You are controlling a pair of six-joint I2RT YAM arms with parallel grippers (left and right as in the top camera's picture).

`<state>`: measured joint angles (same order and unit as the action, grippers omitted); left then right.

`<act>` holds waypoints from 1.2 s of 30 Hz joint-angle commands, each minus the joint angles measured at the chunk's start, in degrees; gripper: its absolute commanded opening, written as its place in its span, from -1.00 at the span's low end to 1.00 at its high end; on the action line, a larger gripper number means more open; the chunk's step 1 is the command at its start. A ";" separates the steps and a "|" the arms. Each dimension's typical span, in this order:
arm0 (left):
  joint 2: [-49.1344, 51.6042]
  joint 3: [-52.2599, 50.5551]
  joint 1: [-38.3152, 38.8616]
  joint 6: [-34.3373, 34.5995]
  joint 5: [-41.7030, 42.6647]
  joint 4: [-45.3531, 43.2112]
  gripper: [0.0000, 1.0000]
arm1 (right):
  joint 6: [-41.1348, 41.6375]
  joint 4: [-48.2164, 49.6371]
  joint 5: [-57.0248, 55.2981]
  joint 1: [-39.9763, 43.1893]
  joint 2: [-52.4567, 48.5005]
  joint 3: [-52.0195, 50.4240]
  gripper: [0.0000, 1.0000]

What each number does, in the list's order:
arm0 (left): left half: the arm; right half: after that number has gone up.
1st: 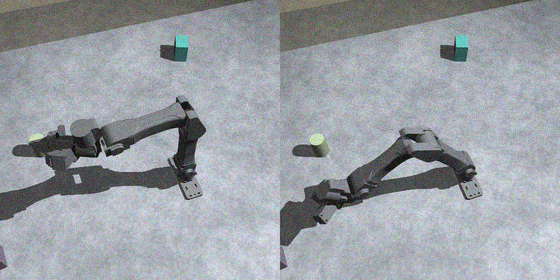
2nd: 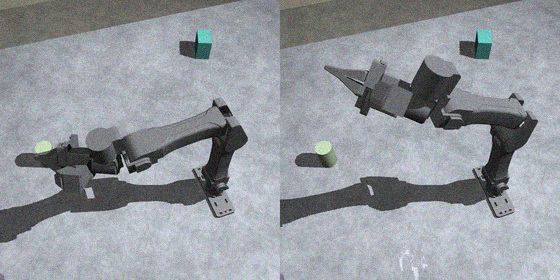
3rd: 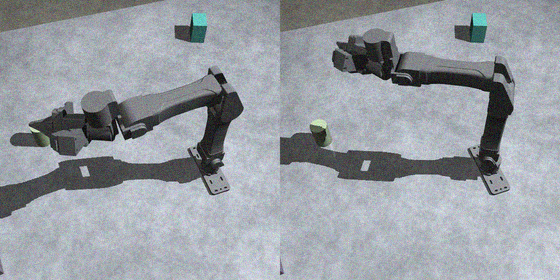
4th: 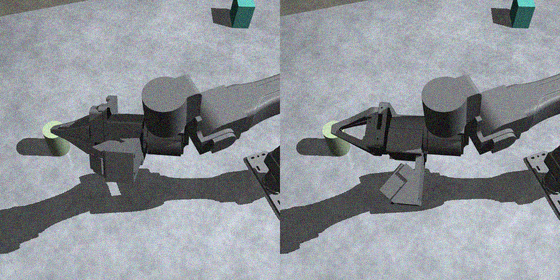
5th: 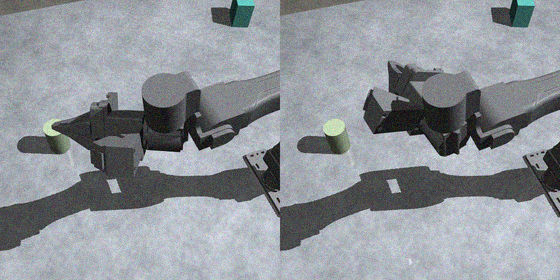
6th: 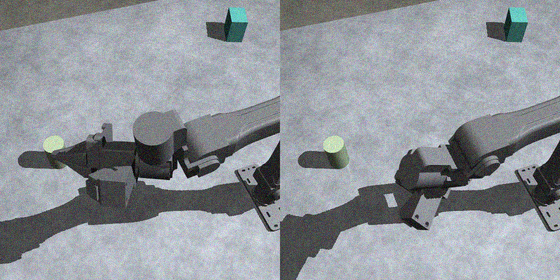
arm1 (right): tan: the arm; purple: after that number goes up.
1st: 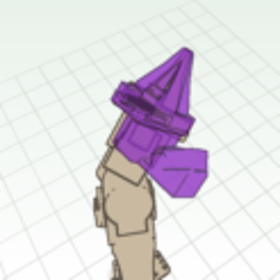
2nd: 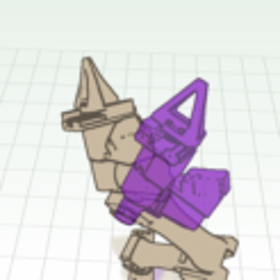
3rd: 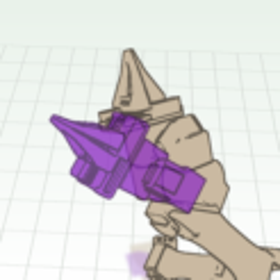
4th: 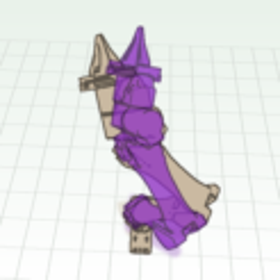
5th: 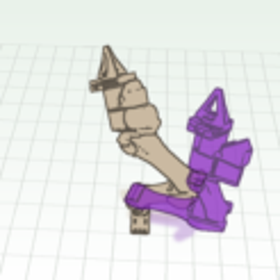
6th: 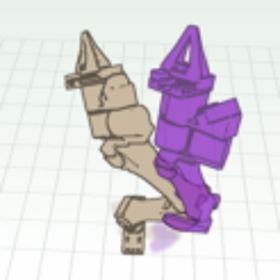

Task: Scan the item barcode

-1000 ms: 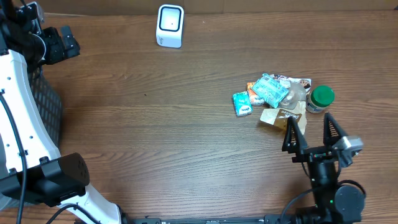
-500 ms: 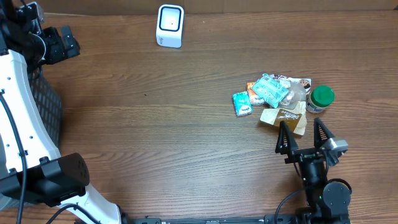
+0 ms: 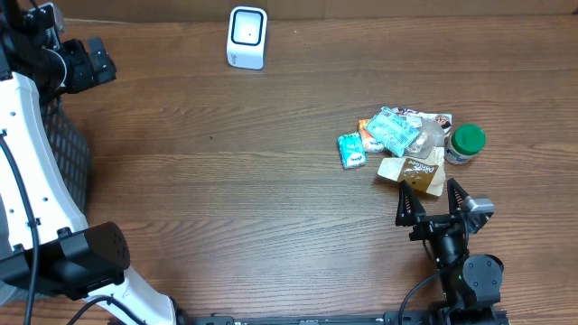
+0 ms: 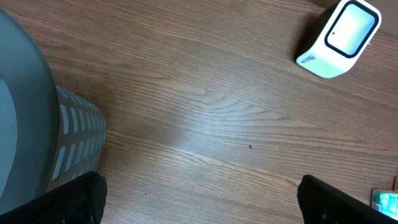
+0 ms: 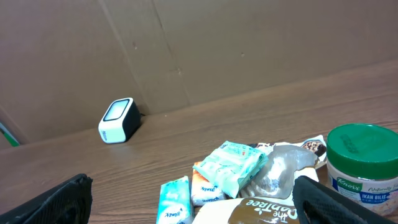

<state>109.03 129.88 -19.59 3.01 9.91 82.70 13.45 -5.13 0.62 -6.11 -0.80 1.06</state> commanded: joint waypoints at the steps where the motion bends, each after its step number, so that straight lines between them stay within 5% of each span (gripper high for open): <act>1: 0.02 0.35 0.17 0.39 0.61 -0.20 0.99 | -0.22 0.31 -0.39 -0.31 0.52 -0.61 1.00; 36: -2.36 0.35 1.31 0.39 0.44 -0.20 0.99 | -0.22 0.31 -0.39 -0.31 0.50 -0.61 1.00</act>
<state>109.01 129.88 -19.42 3.01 9.91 82.70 13.45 -5.17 0.62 -6.09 -0.80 1.06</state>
